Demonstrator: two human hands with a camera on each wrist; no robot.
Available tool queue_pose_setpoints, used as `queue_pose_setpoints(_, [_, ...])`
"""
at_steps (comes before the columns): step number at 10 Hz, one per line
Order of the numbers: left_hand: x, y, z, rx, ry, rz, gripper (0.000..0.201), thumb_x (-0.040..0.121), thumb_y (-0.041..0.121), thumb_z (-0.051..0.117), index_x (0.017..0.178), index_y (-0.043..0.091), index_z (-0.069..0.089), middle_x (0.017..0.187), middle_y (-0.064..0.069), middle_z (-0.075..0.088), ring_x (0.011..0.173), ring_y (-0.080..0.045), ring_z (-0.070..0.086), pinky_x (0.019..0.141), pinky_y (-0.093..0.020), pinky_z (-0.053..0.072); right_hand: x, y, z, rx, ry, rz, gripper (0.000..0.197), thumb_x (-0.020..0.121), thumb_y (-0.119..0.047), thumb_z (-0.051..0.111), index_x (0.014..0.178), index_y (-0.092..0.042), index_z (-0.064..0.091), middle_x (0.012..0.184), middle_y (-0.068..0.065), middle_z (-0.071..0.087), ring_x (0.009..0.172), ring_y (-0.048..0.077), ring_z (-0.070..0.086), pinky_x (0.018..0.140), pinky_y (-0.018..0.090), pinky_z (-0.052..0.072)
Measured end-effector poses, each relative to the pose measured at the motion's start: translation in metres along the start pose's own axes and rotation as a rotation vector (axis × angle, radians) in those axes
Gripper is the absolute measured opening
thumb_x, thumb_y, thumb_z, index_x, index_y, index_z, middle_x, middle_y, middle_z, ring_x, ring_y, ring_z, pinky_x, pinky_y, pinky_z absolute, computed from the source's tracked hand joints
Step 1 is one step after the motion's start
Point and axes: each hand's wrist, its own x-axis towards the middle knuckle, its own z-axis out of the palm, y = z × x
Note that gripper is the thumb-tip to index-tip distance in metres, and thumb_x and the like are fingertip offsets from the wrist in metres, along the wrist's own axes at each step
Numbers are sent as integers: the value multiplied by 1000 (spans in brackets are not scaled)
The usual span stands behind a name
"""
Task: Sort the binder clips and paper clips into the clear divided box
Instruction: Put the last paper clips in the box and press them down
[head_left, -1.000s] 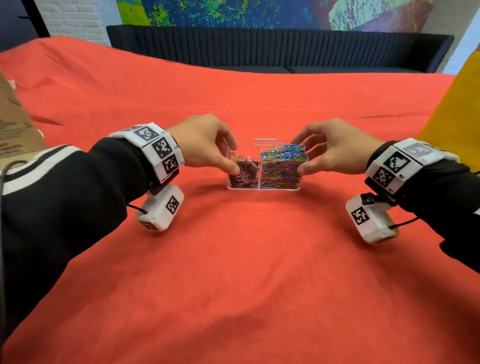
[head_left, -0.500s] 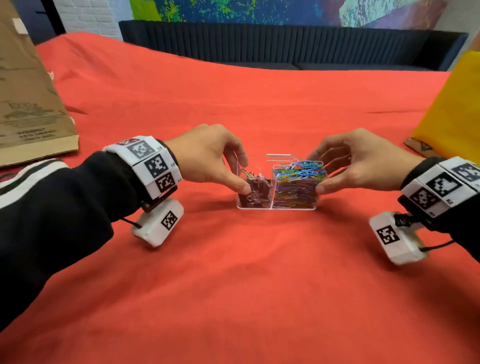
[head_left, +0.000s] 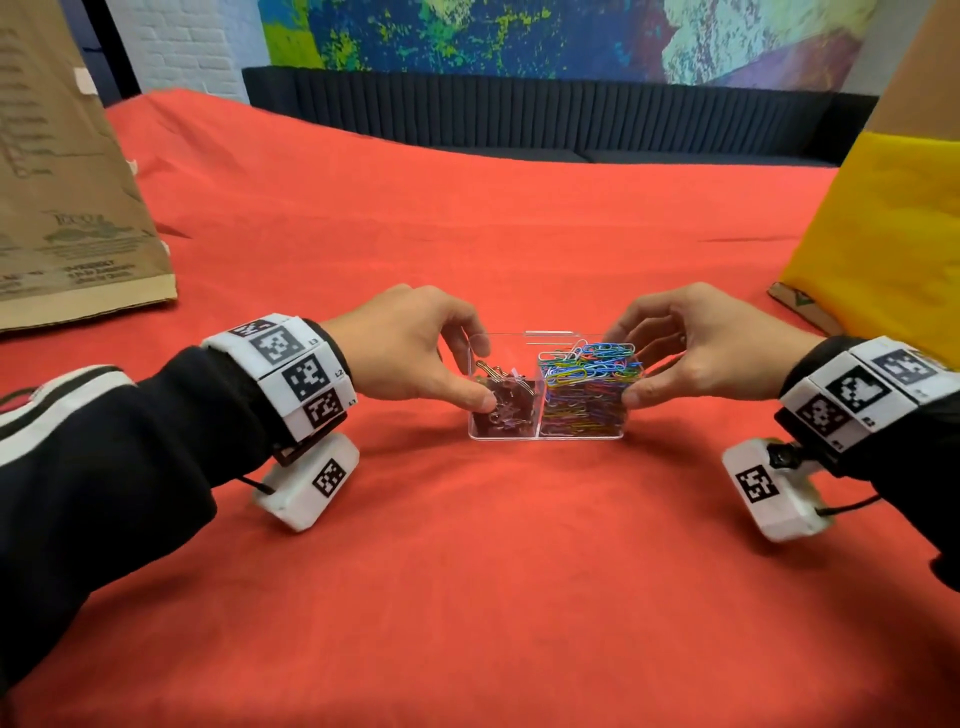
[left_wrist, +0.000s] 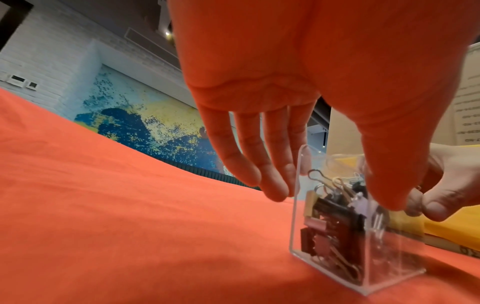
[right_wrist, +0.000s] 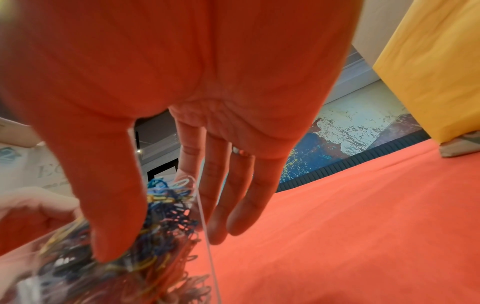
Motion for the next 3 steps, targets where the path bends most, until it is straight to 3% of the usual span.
queue_pose_setpoints(1, [-7, -1, 2, -25, 5, -11, 58, 60, 57, 83, 107, 31, 62, 90, 18, 70, 69, 0, 67, 71, -23, 51, -1, -2, -1, -20, -20, 38, 60, 60, -5, 93, 112, -17, 66, 98, 6, 75, 84, 16, 72, 81, 44, 60])
queue_pose_setpoints(2, [-26, -2, -4, -3, 81, -11, 65, 58, 64, 79, 112, 33, 59, 96, 17, 67, 73, -1, 67, 67, -18, 49, -11, -3, -4, -12, 54, 63, 93, 43, -47, 96, 126, -28, 58, 115, -7, 67, 95, 13, 71, 78, 36, 62])
queue_pose_setpoints(3, [-85, 2, -11, 43, 56, 35, 49, 64, 69, 71, 96, 32, 64, 85, 18, 67, 70, -1, 66, 62, -13, 46, -51, -5, -1, -78, 278, -14, 63, 54, -46, 88, 110, -33, 62, 103, -9, 70, 89, 12, 71, 72, 40, 61])
